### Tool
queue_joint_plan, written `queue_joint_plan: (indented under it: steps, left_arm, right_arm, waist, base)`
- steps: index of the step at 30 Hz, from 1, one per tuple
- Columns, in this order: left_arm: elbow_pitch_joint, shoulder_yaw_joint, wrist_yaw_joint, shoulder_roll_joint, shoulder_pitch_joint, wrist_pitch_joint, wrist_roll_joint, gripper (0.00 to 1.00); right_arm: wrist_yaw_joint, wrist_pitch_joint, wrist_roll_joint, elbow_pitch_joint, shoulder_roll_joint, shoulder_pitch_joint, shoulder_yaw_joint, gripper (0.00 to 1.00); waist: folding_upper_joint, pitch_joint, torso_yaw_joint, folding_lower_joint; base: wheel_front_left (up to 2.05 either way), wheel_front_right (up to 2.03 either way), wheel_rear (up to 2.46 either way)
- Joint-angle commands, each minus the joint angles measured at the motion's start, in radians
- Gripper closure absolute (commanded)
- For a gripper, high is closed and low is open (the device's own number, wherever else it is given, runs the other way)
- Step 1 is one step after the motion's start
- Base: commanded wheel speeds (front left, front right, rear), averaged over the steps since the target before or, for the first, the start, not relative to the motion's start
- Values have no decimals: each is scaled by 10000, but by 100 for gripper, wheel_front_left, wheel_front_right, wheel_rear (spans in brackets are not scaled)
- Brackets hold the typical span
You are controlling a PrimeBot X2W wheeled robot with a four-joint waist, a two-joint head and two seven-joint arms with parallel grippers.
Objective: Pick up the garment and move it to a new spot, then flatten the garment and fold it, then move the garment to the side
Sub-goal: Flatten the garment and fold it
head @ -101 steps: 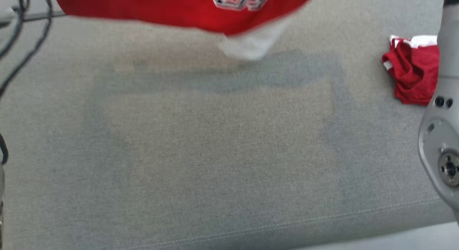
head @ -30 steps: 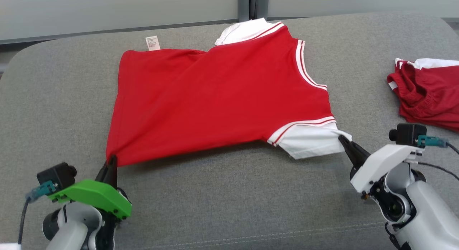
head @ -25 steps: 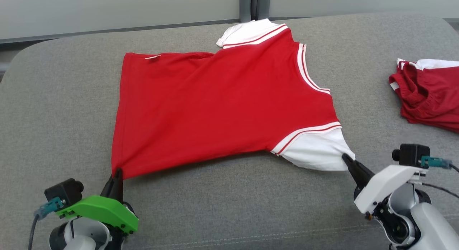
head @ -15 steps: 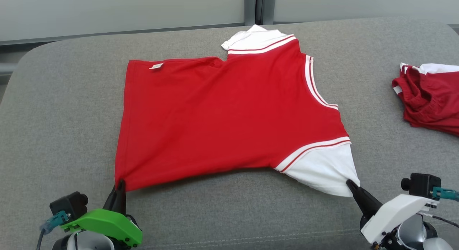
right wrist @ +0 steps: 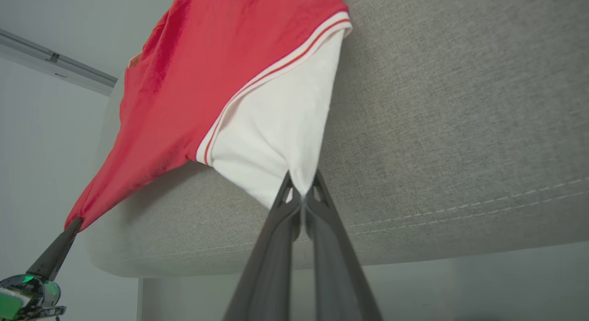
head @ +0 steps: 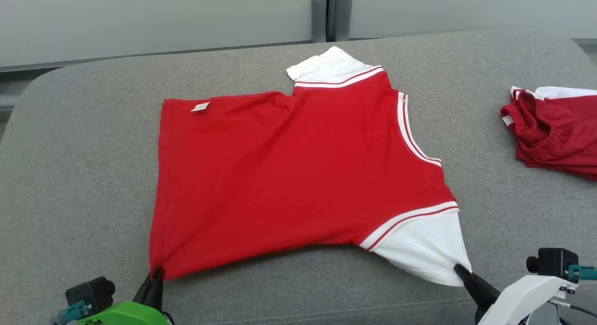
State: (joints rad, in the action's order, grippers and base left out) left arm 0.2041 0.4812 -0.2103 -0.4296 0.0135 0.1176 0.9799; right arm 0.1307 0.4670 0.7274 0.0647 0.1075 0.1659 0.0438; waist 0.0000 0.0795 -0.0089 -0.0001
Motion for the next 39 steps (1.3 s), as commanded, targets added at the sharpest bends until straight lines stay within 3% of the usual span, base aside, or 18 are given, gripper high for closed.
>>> queue_joint_plan:
  steps: [1, 10, 18, 23, 27, 33, 39]
  left_arm:
    - [-68, -3, -84, -187, -195, -61, -77, 100]
    - [-438, 185, -284, -397, -338, -864, 171, 100]
    - [-604, -330, -559, -230, 36, -1817, 1253, 100]
    - [-742, -664, -793, -77, 186, -2356, 1937, 100]
    - [-986, -774, -1242, -110, 497, -3073, 2339, 100]
    - [-1486, -645, -1999, -391, 1360, -3913, 2189, 100]
    - [-1461, -199, -2160, -734, 2465, -4416, 1589, 100]
  right_arm:
    - [0, 117, -97, 58, -60, 174, 88, 100]
    - [0, 666, -340, 182, -246, 123, 246, 100]
    - [0, 1113, -219, 180, -354, -381, 350, 100]
    - [0, 1378, -49, 49, -415, -740, 576, 100]
    - [0, 1742, -136, -114, -440, -1261, 822, 100]
    - [0, 2536, -488, -415, -477, -2396, 1115, 100]
    - [0, 2920, -1134, -1007, -440, -3711, 1063, 100]
  waist:
    - [0, -24, 26, 1]
    - [0, -150, 123, 1]
    - [0, -133, 82, 1]
    - [0, -70, 69, 1]
    - [0, 4, 71, 1]
    - [0, 118, 81, 1]
    - [0, 318, 52, 1]
  base:
    - [0, 0, 0]
    - [0, 0, 0]
    - [0, 0, 0]
    - [0, 0, 0]
    - [0, 0, 0]
    - [0, 0, 0]
    - [0, 0, 0]
